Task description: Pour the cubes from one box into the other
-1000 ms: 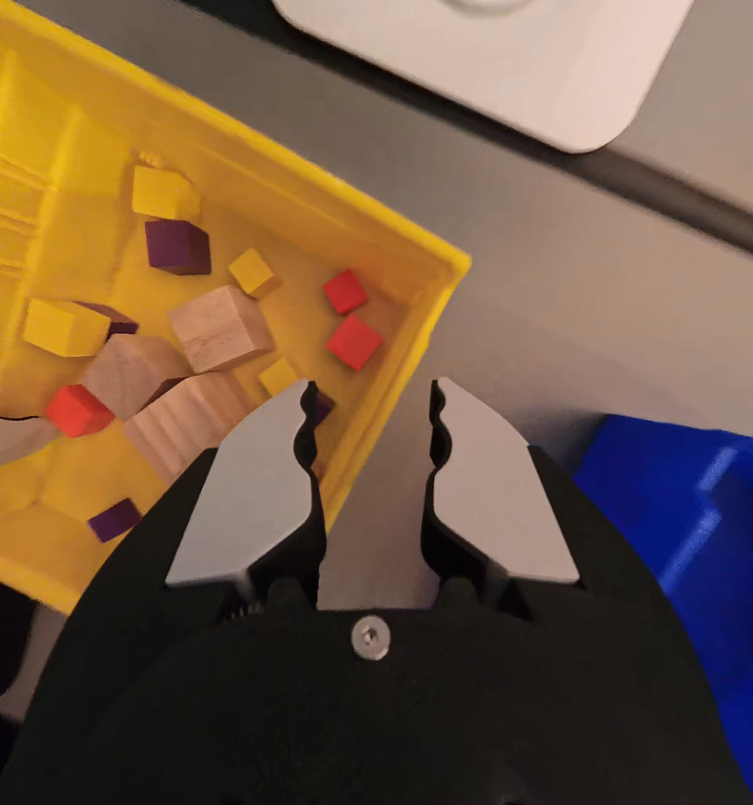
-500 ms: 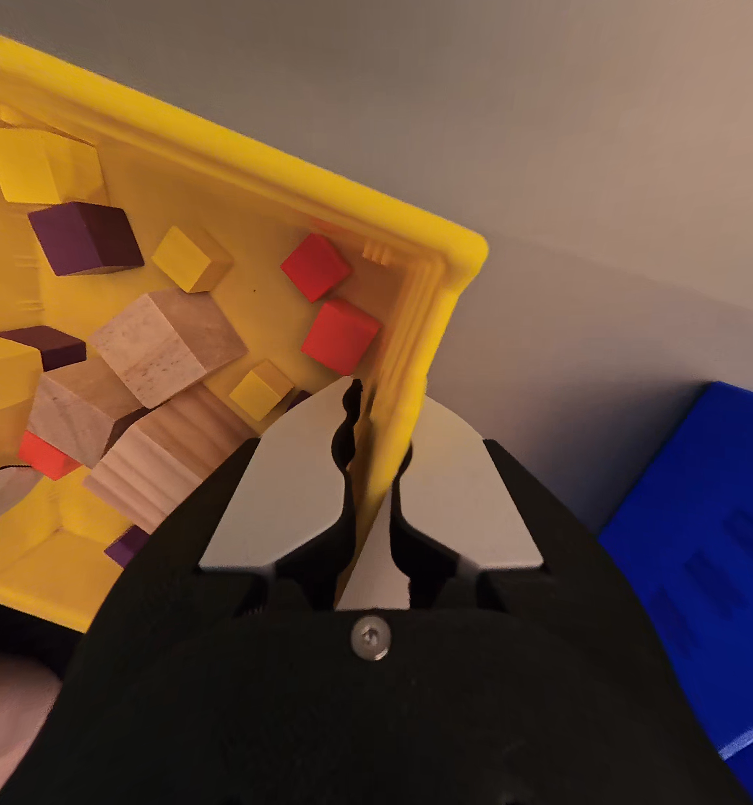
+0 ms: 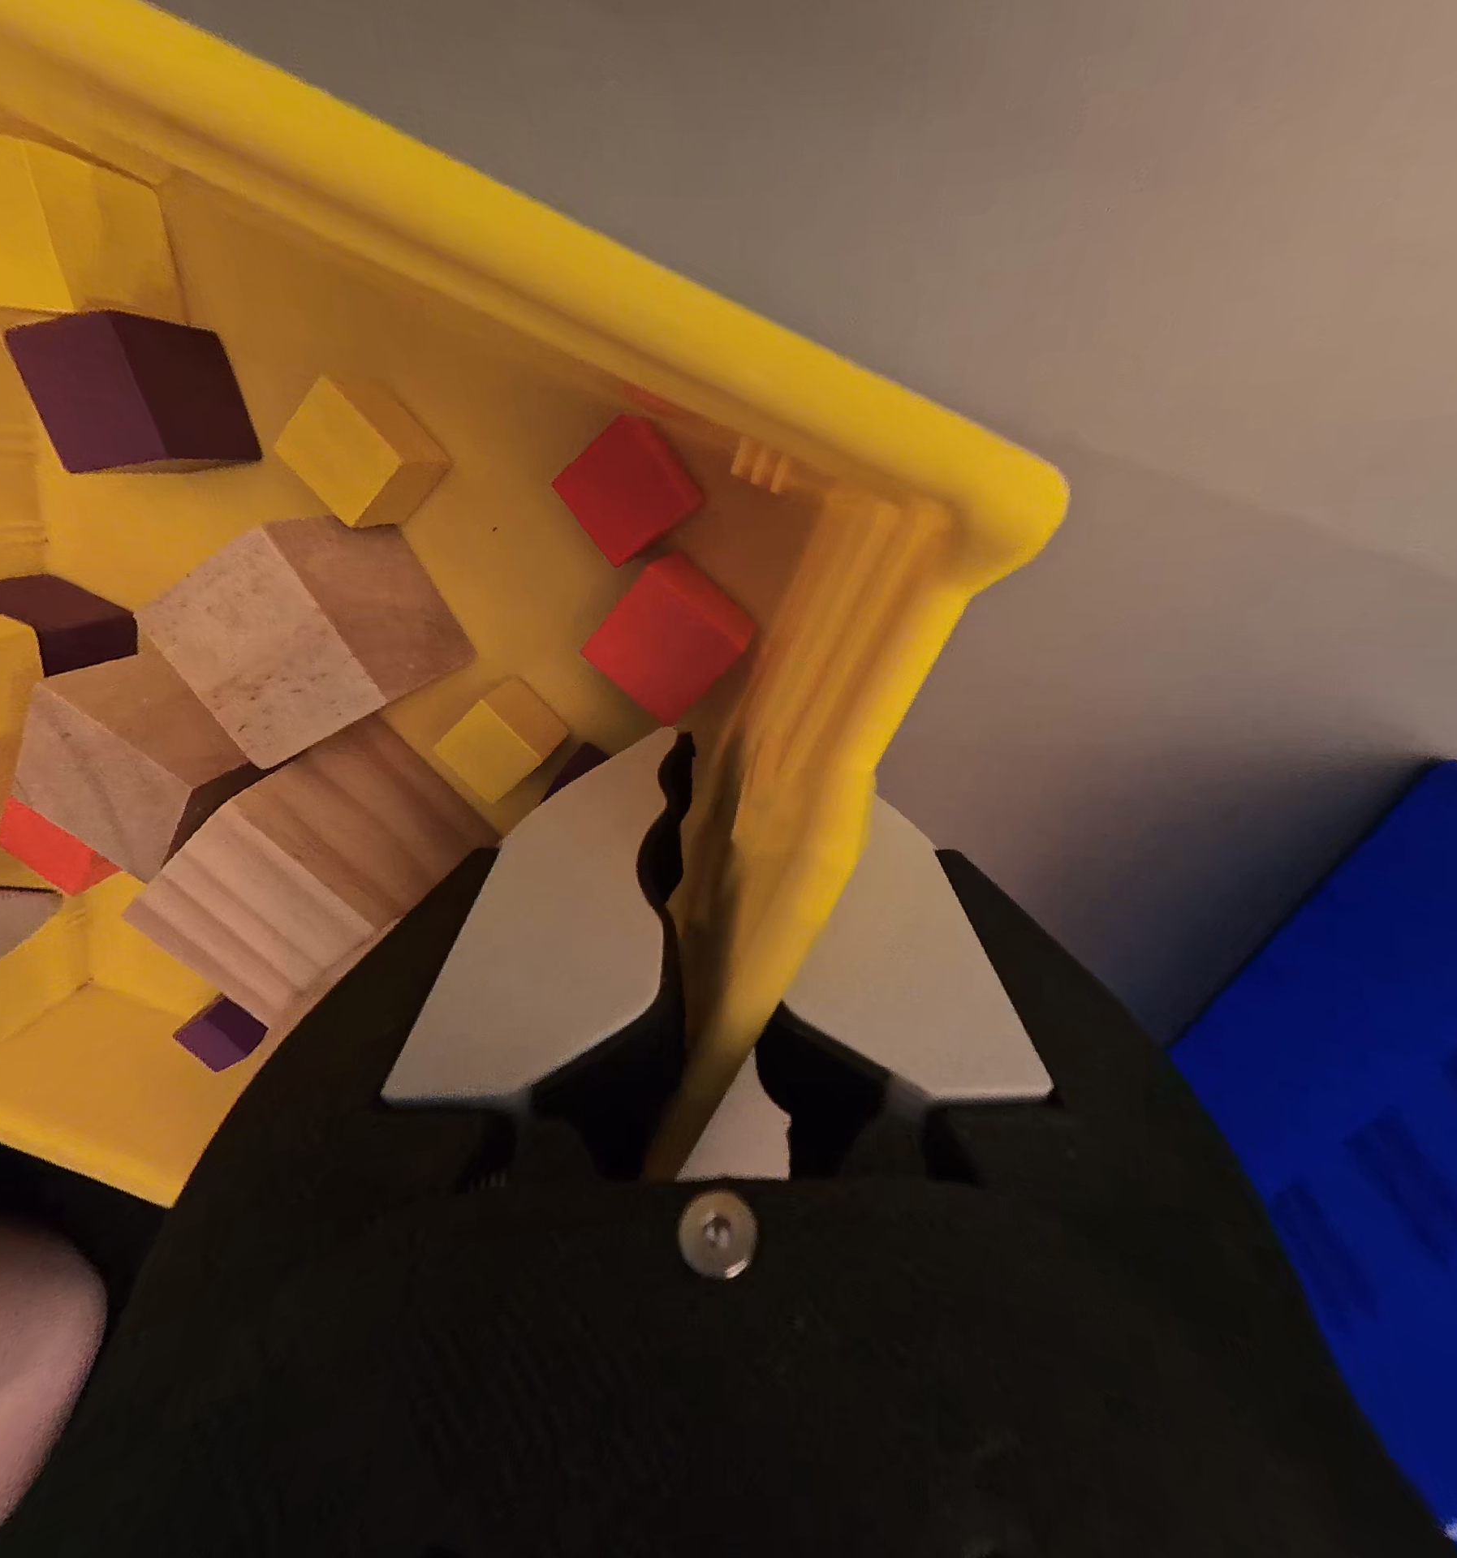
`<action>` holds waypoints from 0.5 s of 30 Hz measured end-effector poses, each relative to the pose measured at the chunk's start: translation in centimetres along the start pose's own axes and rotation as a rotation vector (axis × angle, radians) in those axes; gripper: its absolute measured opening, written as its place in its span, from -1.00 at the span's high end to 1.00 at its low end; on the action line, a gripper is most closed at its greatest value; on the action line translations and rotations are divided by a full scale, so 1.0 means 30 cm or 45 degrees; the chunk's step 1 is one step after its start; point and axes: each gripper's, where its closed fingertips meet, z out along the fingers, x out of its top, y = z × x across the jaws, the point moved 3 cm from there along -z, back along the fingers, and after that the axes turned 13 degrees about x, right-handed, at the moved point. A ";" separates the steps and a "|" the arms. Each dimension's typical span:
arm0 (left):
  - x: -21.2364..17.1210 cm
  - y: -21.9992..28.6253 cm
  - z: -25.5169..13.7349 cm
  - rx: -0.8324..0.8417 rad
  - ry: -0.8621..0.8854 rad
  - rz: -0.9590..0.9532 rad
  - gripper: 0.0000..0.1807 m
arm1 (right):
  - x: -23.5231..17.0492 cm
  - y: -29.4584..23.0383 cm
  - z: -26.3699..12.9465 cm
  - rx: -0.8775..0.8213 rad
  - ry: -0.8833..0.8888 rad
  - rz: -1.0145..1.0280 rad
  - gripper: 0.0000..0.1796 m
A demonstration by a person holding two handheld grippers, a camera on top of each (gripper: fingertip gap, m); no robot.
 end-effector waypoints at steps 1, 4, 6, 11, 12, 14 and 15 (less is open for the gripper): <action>0.007 0.001 -0.003 -0.037 0.015 -0.025 0.66 | -0.002 0.001 -0.001 0.011 0.006 0.001 0.85; 0.021 0.005 -0.013 -0.086 0.028 -0.076 0.57 | -0.004 0.000 -0.001 0.014 0.013 -0.007 0.83; 0.050 -0.002 -0.042 -0.101 0.107 -0.104 0.58 | -0.003 0.001 -0.001 -0.007 0.010 -0.023 0.83; 0.226 -0.080 -0.175 -0.136 0.415 -0.294 0.64 | 0.001 0.007 0.000 0.001 0.003 -0.028 0.83; 0.261 -0.095 -0.190 -0.124 0.447 -0.302 0.66 | -0.001 0.005 0.002 0.002 -0.008 -0.031 0.82; 0.299 -0.116 -0.187 -0.062 0.409 -0.324 0.69 | -0.001 0.001 0.003 0.000 -0.014 -0.042 0.83; 0.296 -0.115 -0.165 -0.023 0.322 -0.306 0.69 | 0.000 0.001 0.003 0.001 -0.013 -0.042 0.83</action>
